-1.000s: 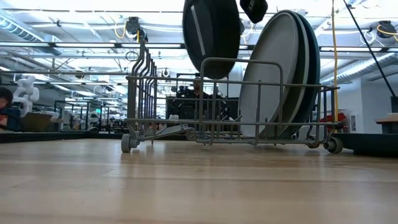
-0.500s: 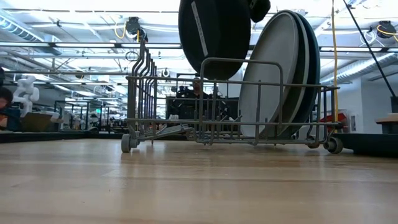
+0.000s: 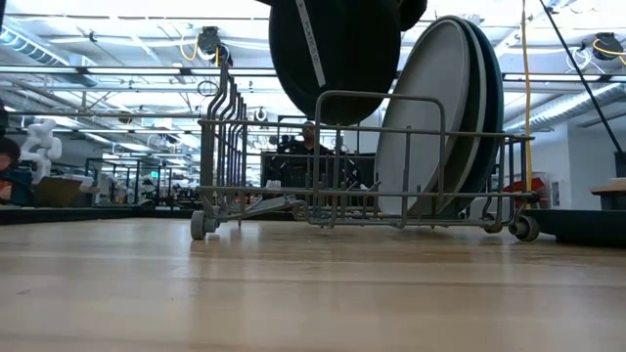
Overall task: Sort dishes
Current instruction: Put the black plate into the dish rack
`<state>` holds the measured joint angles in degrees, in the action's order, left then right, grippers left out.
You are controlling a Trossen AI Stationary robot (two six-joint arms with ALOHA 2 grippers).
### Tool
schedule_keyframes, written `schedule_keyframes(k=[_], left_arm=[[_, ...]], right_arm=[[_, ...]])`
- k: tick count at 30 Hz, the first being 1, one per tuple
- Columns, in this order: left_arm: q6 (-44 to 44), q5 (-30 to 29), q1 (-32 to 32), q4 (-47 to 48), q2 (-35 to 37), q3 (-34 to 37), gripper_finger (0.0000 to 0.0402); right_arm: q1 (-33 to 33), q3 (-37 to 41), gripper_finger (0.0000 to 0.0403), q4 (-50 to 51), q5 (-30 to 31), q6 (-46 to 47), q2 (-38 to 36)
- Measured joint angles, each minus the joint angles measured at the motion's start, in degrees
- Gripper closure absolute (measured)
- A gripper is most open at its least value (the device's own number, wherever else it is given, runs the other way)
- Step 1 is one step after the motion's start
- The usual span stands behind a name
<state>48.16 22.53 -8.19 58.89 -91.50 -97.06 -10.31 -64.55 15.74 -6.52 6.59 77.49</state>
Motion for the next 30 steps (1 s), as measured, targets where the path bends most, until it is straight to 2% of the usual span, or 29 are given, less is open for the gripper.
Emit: schedule_keyframes(k=[4, 10, 15, 20, 23, 25, 30], left_arm=[[3.5, 0.6, 0.1, 1.1, -0.1, 0.1, 0.0314], [4.3, 0.6, 0.1, 2.0, -0.1, 0.1, 0.033], [4.5, 0.7, 0.2, 2.7, -0.1, 0.1, 0.0343], [4.9, 2.3, 0.2, 5.1, -0.1, 0.1, 0.0386], [4.6, 3.2, 0.1, 5.4, -0.1, 0.1, 0.0389], [3.4, 4.4, 0.1, 5.5, -0.1, 0.1, 0.0389], [-3.1, 5.5, 0.4, 5.8, 0.0, 0.0, 0.0389]], right_arm=[[0.0, 0.0, 0.0403, 0.5, -0.1, 0.0, 0.0], [0.0, 0.0, 0.0397, 0.2, 0.2, -0.6, -0.1], [-0.6, -0.6, 0.0346, -1.3, 1.8, -1.9, -0.1], [-0.6, -1.7, 0.0278, -1.0, 1.7, -4.1, -0.1], [-0.6, -2.6, 0.0246, -0.3, 1.5, -6.4, -0.1], [-0.6, -3.6, 0.0232, 0.3, 2.3, -8.4, -0.2], [-0.8, -8.6, 0.0222, 2.2, 9.9, -14.1, -1.1]])
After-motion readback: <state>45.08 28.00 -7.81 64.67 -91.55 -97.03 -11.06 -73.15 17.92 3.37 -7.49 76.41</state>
